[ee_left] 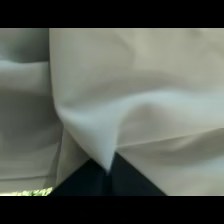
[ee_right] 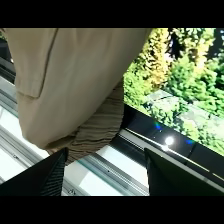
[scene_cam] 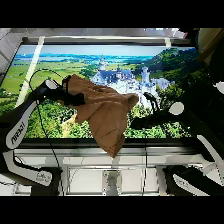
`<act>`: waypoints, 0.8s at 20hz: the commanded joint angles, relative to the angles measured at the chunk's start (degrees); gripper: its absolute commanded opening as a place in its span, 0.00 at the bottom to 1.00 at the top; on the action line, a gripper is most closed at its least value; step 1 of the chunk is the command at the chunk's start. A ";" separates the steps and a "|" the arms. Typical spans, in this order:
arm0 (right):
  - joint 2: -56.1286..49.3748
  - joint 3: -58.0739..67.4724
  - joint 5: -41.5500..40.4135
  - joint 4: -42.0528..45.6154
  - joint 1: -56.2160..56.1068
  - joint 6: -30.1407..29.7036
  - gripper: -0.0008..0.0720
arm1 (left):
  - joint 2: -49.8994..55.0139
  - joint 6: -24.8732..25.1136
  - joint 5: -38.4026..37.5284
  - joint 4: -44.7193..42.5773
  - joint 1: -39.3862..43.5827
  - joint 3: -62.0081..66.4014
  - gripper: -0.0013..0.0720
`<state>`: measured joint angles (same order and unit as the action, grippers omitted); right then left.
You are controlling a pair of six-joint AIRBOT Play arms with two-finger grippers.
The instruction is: Fold the clothes and pants, and hang the long-sleeved shirts on hangers.
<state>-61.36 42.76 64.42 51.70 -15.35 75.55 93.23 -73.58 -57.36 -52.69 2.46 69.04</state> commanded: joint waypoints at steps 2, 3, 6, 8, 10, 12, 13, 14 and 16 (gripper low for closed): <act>-0.50 -0.55 -0.72 1.11 -4.66 1.97 0.77 | -3.87 0.83 0.37 0.22 -2.36 2.58 0.03; -1.46 -1.36 -1.49 1.05 -5.66 2.01 0.77 | -5.53 0.81 0.31 0.20 -3.28 2.62 0.03; -6.27 -5.38 -2.45 -4.09 -7.02 3.67 0.77 | -9.03 0.81 -2.10 -3.48 -5.14 2.62 0.03; -9.99 -7.72 -2.58 -14.38 -7.10 -1.29 0.77 | -10.78 0.76 -4.20 -10.82 -5.79 2.62 0.03; -13.22 -7.96 -3.72 -23.02 -7.96 -7.19 0.77 | -11.89 0.74 -5.99 -17.22 -6.32 2.60 0.03; -15.37 -7.96 -7.69 -28.35 -9.88 -10.10 0.77 | -12.33 0.76 -7.26 -20.50 -6.80 2.60 0.03; -16.17 -7.96 -9.22 -29.70 -11.02 -10.80 0.77 | -12.35 0.76 -7.39 -21.09 -6.86 2.60 0.03; -16.90 -7.96 -10.12 -30.38 -12.24 -10.80 0.77 | -12.35 0.76 -7.37 -21.53 -6.86 2.60 0.03; -18.10 -7.96 -10.97 -30.42 -14.16 -10.82 0.77 | -12.35 0.79 -7.32 -21.46 -6.86 2.60 0.03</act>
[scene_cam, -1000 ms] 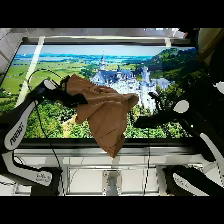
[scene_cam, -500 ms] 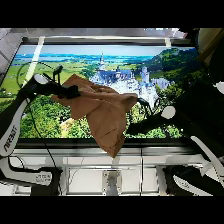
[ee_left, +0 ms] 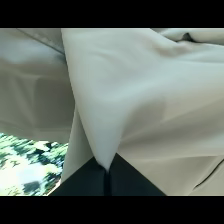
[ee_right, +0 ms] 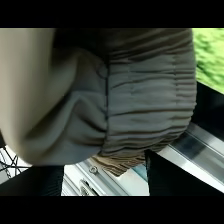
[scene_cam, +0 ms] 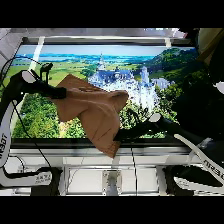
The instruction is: Fold the clothes and pants, and hang the long-sleeved shirts on hangers.
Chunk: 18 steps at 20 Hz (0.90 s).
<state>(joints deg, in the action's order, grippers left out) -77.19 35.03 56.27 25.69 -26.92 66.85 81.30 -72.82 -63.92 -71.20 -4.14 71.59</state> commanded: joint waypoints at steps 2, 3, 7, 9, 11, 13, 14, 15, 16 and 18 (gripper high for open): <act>-2.91 -0.22 -6.40 -5.11 -4.24 -2.08 0.77 | -0.42 0.02 -0.68 -2.93 -0.24 0.04 0.03; -2.93 -0.17 -8.59 -5.25 -4.87 -2.08 0.77 | -0.39 0.00 -0.68 -2.93 -0.24 0.04 0.03; -2.93 0.00 -14.71 -6.56 -5.62 -2.01 0.55 | -0.39 0.00 -0.68 -2.93 -0.24 0.04 0.03; -2.93 0.04 -17.75 -6.95 -5.60 -1.99 0.07 | -0.42 0.00 -0.70 -2.93 -0.24 0.04 0.03; -2.91 1.20 -18.95 -6.95 -5.55 -2.01 0.06 | -0.44 0.00 -0.90 -2.93 -0.26 0.04 0.03; -2.45 4.11 -18.73 -5.90 -5.55 -2.03 0.06 | -0.94 0.00 -1.46 -2.99 -0.26 0.07 0.03; -1.57 6.23 -17.97 -4.42 -5.53 -2.03 0.06 | -1.77 0.00 -1.81 -3.21 -0.42 0.11 0.03; -0.26 8.87 -15.82 -2.27 -5.22 -2.01 0.06 | -3.21 0.02 -2.10 -3.87 -0.70 0.28 0.03; 1.40 11.78 -12.61 0.09 -4.63 -2.01 0.06 | -5.42 0.02 -2.08 -4.37 -1.33 0.37 0.03; 6.32 18.91 -5.55 6.71 -2.69 -0.68 0.06 | -11.15 0.00 -2.12 -7.37 -3.39 0.70 0.03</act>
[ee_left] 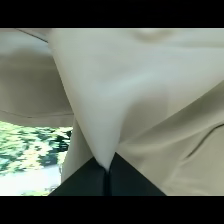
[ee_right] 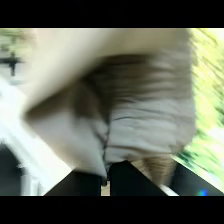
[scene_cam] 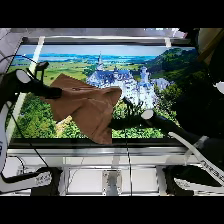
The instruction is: Fold the clothes and pants, and hang the long-sleeved shirts on hangers.
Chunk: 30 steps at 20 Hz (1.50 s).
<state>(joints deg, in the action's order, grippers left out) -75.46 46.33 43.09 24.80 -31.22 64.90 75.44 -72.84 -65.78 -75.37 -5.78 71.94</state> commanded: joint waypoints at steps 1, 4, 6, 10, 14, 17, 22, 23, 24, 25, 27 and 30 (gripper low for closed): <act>7.56 11.28 9.77 12.02 2.64 3.43 0.05 | -8.57 0.02 -0.24 -4.92 -3.08 0.35 0.03; 17.09 22.71 14.21 28.63 6.58 11.54 0.06 | -18.82 0.02 -0.31 -9.01 -8.09 0.35 0.03; 21.88 27.96 15.54 37.18 9.64 14.56 0.06 | -23.78 -0.02 -0.72 -8.28 -10.78 0.28 0.03; 22.67 29.66 27.39 43.93 14.84 15.17 0.05 | -25.83 -0.37 -10.05 -0.48 -10.45 -0.70 0.03; 15.89 28.39 32.59 53.92 16.02 15.32 0.06 | -25.24 -0.42 -11.02 2.71 -5.20 -13.46 0.03; 9.79 28.41 29.59 64.00 17.38 19.61 0.05 | -25.22 -2.03 -8.04 3.58 2.29 -26.56 0.03; 6.16 28.48 22.21 63.01 27.23 23.15 0.05 | -25.20 -8.00 4.68 8.28 14.05 -38.91 0.03; 6.19 28.46 21.64 62.16 28.61 22.86 0.05 | -25.11 -8.00 7.26 10.56 16.17 -39.39 0.03; 6.14 28.46 21.64 61.46 29.40 22.45 0.05 | -24.79 -8.00 9.86 13.05 18.10 -39.39 0.03; 6.12 28.46 21.92 60.89 29.46 22.49 0.05 | -24.33 -7.98 13.18 15.78 20.00 -39.39 0.03; 6.12 28.46 22.99 59.36 29.40 22.47 0.41 | -23.63 -7.96 19.02 17.53 22.51 -39.28 0.35; 6.32 29.90 28.50 64.48 29.46 22.47 0.78 | -24.33 -8.26 18.38 13.00 17.88 -35.30 0.99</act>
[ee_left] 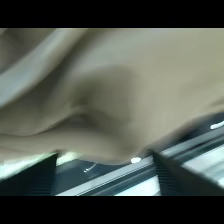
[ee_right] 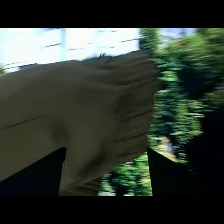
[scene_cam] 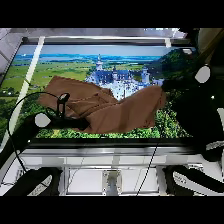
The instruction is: Fold the clothes and pants, and hang the long-sleeved shirts on hangers.
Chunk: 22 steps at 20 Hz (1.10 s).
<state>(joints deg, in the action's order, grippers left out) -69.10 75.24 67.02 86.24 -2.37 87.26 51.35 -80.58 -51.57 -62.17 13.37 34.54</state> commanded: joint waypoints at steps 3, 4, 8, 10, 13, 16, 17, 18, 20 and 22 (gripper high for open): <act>1.73 2.99 10.38 9.05 1.97 -3.30 0.77 | -4.00 -5.73 0.66 -8.57 -13.49 7.28 0.99; 2.89 2.95 10.84 9.09 3.41 -3.48 0.77 | -5.79 -7.48 0.52 -9.86 -18.14 7.21 0.99; 5.49 2.84 12.87 6.29 9.14 -3.52 0.77 | -6.95 -9.44 -6.23 -9.62 -30.45 3.04 0.98; 5.49 2.45 15.02 1.33 11.06 -5.03 0.76 | -5.79 -10.34 -2.99 -6.51 -31.95 -2.49 0.98; 5.33 0.26 15.69 -6.95 11.74 -7.56 0.76 | 0.26 -9.46 8.24 4.74 -31.21 -6.40 0.98; 4.26 -0.63 15.58 -11.89 11.72 -7.65 0.76 | 11.39 1.42 14.49 18.49 -28.59 -3.58 0.98; 4.04 -0.72 15.41 -12.17 11.72 -7.65 0.76 | 14.99 5.14 14.40 21.42 -27.69 -1.27 0.98; 3.93 -0.76 15.39 -12.11 11.72 -7.65 0.76 | 18.64 6.71 14.25 21.92 -26.64 1.84 0.98; 3.93 -0.74 15.34 -12.11 11.72 -7.69 0.76 | 24.57 6.71 13.42 20.06 -25.11 9.05 0.98; 3.93 -0.74 15.17 -12.02 11.72 -8.00 0.76 | 28.96 6.47 11.17 15.85 -24.00 16.74 0.96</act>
<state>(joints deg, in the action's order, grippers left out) -65.01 74.65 82.26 75.37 9.30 79.72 73.12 -76.53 -39.38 -45.36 -12.34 42.78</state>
